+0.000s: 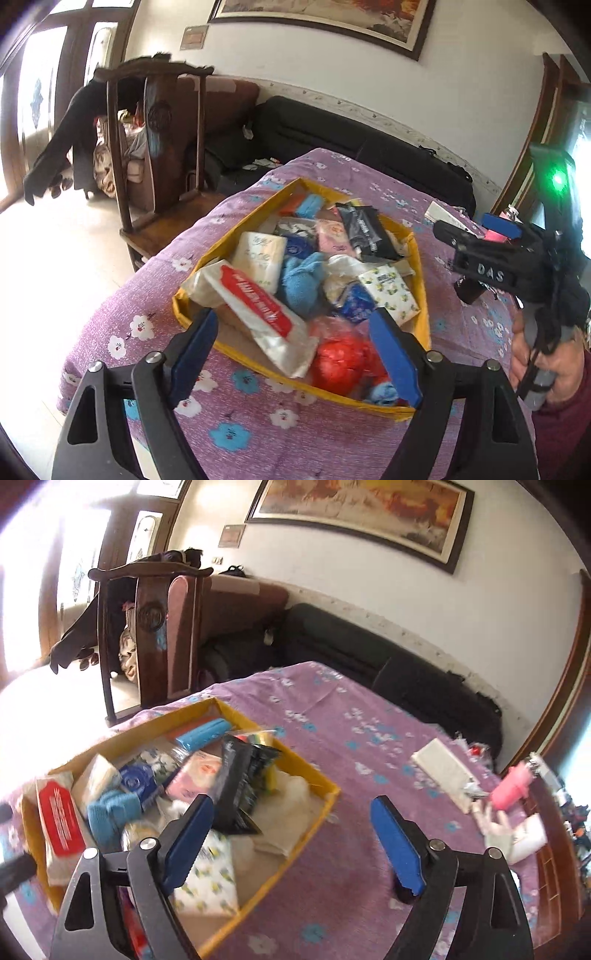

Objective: Organize soft objects

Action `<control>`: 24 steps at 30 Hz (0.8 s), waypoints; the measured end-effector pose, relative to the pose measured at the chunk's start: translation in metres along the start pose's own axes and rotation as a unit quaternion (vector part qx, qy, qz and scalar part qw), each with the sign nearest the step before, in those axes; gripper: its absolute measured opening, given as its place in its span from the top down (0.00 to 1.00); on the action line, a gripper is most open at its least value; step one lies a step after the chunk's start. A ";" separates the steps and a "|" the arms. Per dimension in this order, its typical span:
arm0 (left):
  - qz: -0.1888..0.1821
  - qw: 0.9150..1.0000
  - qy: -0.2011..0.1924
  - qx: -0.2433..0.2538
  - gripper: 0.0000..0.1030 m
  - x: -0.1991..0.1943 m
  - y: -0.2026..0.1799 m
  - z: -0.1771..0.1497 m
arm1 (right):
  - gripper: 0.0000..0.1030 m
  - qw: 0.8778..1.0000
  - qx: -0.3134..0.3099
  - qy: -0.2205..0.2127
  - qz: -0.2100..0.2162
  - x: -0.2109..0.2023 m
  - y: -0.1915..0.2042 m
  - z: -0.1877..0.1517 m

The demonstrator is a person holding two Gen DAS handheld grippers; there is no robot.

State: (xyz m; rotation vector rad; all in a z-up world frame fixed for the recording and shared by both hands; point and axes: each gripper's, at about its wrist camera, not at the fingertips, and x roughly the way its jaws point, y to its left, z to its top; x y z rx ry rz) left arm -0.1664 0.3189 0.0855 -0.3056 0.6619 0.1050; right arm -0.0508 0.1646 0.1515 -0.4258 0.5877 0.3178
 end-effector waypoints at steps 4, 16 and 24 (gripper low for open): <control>0.005 1.000 -0.015 0.024 0.16 -0.009 -0.022 0.000 | 0.10 1.000 0.010 -0.012 -0.017 -0.020 -0.017 -0.014; 0.031 0.995 -0.064 0.072 0.10 -0.034 -0.074 -0.001 | 0.08 0.997 0.065 -0.010 -0.036 -0.047 -0.071 -0.054; 0.096 0.980 -0.156 0.084 0.00 -0.061 -0.092 -0.007 | 0.08 0.995 0.096 -0.006 -0.036 -0.051 -0.095 -0.072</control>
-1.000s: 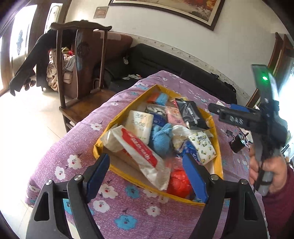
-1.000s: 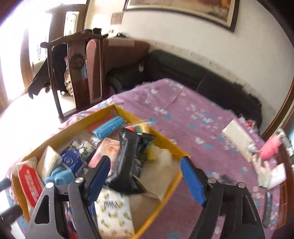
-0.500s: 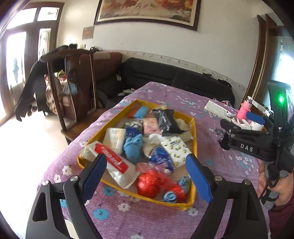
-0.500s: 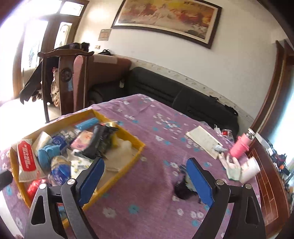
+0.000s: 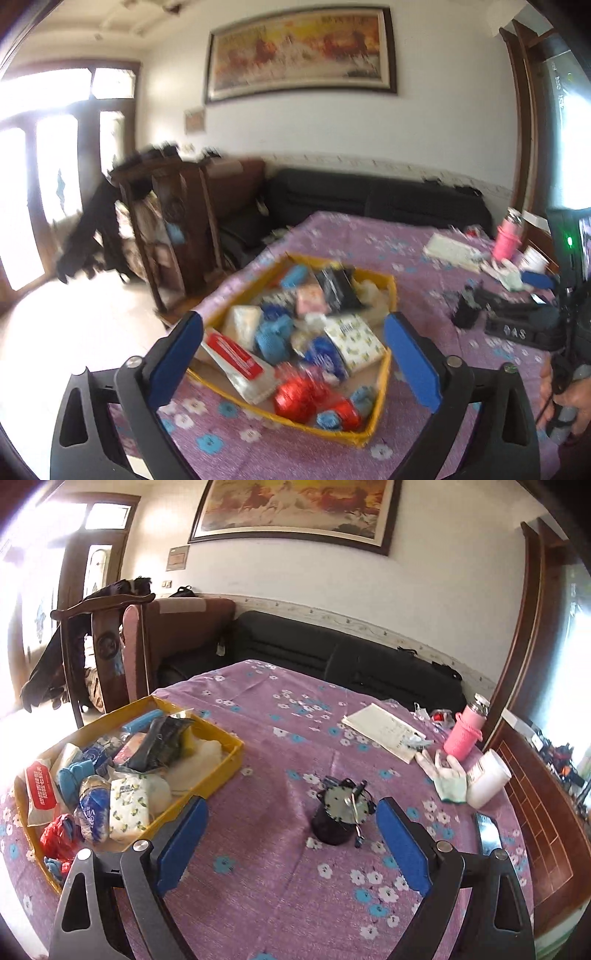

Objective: Organize soft objects

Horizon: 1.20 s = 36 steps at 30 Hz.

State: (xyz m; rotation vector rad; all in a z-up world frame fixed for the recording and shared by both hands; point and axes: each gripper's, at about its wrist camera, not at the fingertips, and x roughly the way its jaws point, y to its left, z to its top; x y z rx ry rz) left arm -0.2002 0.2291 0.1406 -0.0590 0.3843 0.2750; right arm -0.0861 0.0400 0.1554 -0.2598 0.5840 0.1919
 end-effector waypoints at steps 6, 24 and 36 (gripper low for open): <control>0.049 0.995 -0.082 -0.020 0.00 -0.027 0.002 0.005 | 0.08 1.000 0.017 0.005 0.007 0.002 -0.013 -0.006; 0.088 0.996 0.017 -0.016 0.00 0.014 -0.014 0.006 | 0.08 0.998 0.006 0.009 0.063 -0.008 -0.003 -0.033; 0.128 0.987 0.093 0.006 0.00 0.043 -0.019 -0.015 | 0.07 0.991 -0.062 0.022 0.114 -0.020 0.052 -0.054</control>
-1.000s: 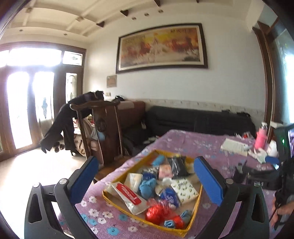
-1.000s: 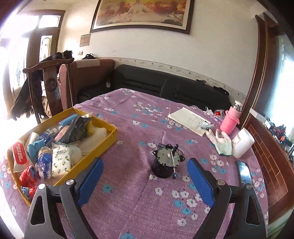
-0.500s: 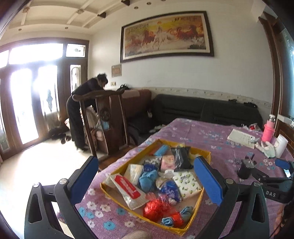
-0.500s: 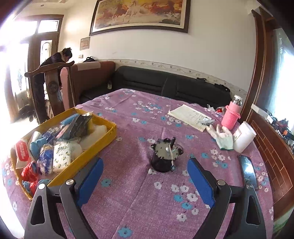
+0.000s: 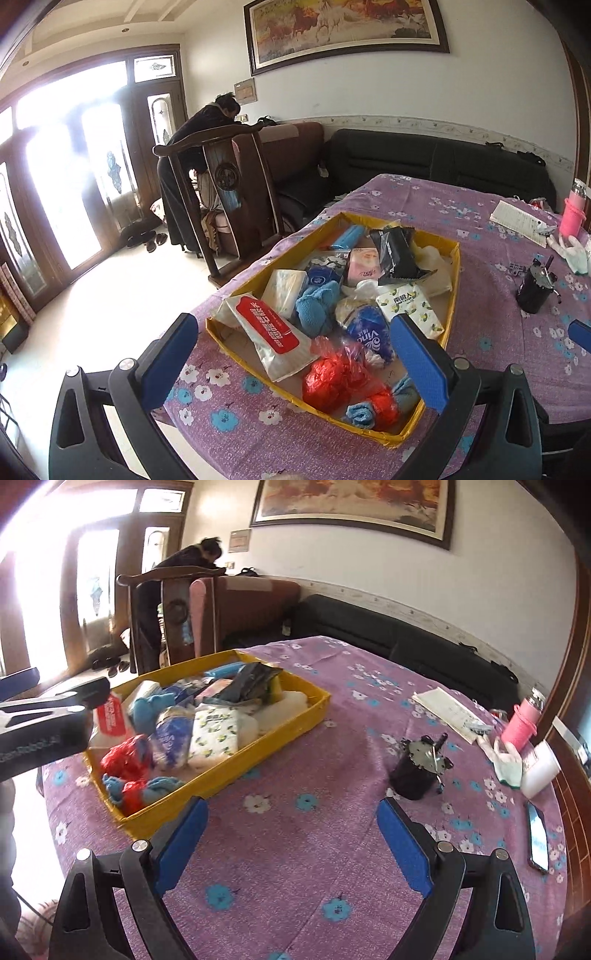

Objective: Organize soft objects

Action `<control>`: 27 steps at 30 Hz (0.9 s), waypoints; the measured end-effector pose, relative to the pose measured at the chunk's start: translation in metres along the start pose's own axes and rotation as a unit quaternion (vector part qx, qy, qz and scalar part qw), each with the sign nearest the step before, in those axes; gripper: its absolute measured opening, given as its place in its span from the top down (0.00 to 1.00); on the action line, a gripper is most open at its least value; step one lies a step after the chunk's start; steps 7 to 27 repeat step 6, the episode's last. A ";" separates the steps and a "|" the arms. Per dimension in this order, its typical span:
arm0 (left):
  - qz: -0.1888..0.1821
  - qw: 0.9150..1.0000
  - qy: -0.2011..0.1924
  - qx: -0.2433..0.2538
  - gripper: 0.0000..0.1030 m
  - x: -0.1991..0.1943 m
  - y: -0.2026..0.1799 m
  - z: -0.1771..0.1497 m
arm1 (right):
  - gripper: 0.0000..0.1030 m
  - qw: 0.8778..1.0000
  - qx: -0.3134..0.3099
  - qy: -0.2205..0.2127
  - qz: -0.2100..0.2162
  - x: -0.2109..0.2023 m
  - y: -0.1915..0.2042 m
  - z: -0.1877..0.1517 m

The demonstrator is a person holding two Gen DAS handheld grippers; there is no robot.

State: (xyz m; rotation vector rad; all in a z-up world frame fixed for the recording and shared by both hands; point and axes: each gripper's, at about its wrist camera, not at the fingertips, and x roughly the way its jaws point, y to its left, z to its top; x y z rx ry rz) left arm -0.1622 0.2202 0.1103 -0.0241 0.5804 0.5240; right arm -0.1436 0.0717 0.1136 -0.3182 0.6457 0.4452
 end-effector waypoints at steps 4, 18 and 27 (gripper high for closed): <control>-0.001 1.000 0.014 0.011 0.00 0.003 -0.003 -0.001 | 0.07 1.000 0.002 0.001 -0.003 -0.001 -0.004 0.000; -0.017 0.999 0.027 0.012 0.00 0.005 -0.005 0.000 | 0.07 1.000 0.009 0.000 -0.004 -0.002 -0.010 0.000; -0.017 0.999 0.027 0.012 0.00 0.005 -0.005 0.000 | 0.07 1.000 0.009 0.000 -0.004 -0.002 -0.010 0.000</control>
